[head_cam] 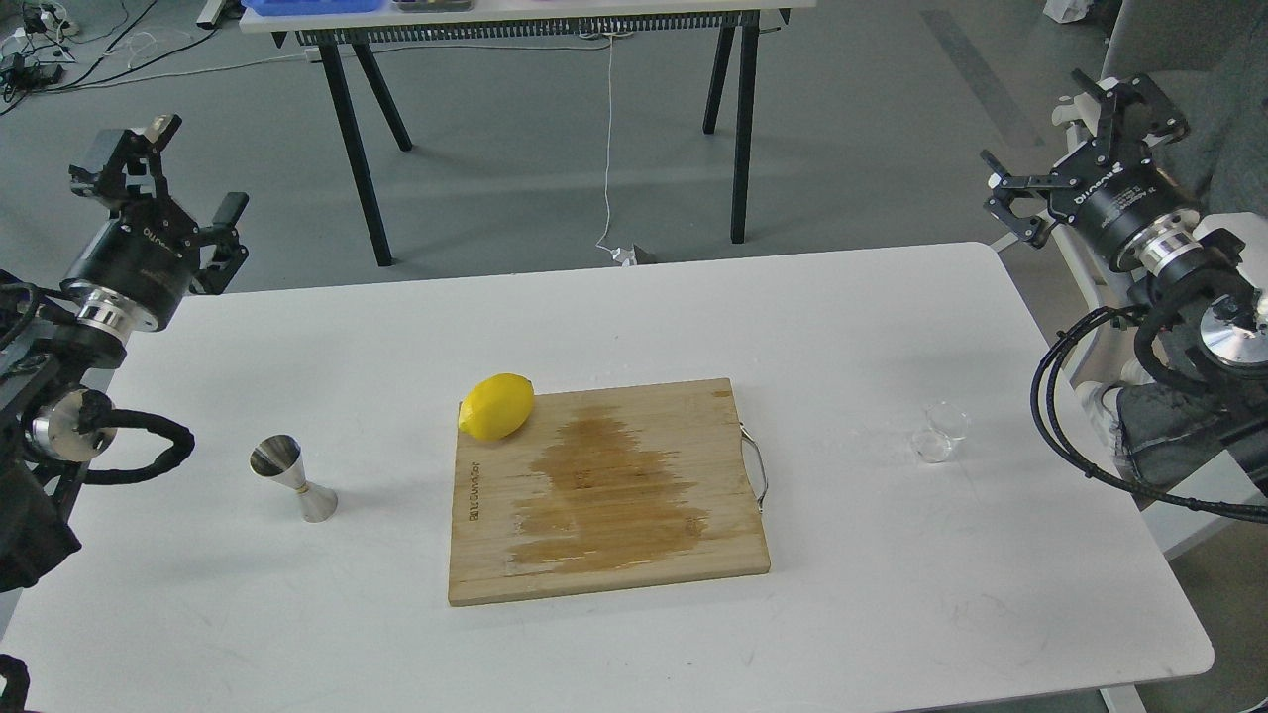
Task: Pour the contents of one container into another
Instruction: 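Lower the left gripper toward the metal jigger on the table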
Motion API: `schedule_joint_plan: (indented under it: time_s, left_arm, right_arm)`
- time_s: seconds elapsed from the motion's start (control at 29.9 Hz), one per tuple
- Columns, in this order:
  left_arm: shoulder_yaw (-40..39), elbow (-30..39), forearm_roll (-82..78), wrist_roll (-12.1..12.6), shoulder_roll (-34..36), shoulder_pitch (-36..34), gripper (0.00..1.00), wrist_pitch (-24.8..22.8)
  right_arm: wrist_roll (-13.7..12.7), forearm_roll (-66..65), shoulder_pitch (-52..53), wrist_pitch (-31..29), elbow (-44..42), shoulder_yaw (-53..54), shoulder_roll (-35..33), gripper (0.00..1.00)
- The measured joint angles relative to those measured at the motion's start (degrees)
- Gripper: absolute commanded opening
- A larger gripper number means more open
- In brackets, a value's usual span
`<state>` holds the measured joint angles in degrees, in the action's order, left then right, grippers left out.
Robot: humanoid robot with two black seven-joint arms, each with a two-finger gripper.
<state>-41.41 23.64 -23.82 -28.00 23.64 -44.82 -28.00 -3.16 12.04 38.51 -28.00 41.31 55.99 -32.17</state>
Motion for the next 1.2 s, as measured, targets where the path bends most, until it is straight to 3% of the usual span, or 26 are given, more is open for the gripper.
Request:
schedule_joint_plan:
  time_s: [0.64,0.87,0.97,1.1,1.14,1.2]
  left_arm:
    - [0.01,0.18,5.78,0.00,0.43,-0.12,0.99,0.01]
    - [0.07,1.13,-7.21,0.00,0.96,-1.86,0.99,0.00]
    - [0.04,5.95,-15.59,0.00,2.48,-2.10,0.99,-0.01]
    - [0.05,18.88,-34.28,0.00,6.02,-1.46,0.99,-0.01]
    - [0.18,22.08,-40.02,0.00,6.60,-1.13,0.99,1.22]
    - [0.47,26.89,-50.91,0.00,7.38,-0.29,0.99,8.25]
  right_arm:
    - [0.00,0.00,-0.01,0.00,0.35,0.38,-0.11,0.99]
    - [0.00,0.00,-0.01,0.00,0.36,0.52,-0.13,0.99]
    - [0.00,0.00,-0.01,0.00,0.36,0.53,-0.09,0.99]
    - [0.00,0.00,-0.12,0.00,0.36,0.53,-0.09,0.99]
    - [0.00,0.00,-0.22,0.00,0.36,0.53,-0.10,0.99]
    - [0.00,0.00,-0.39,0.00,0.36,0.53,-0.16,0.99]
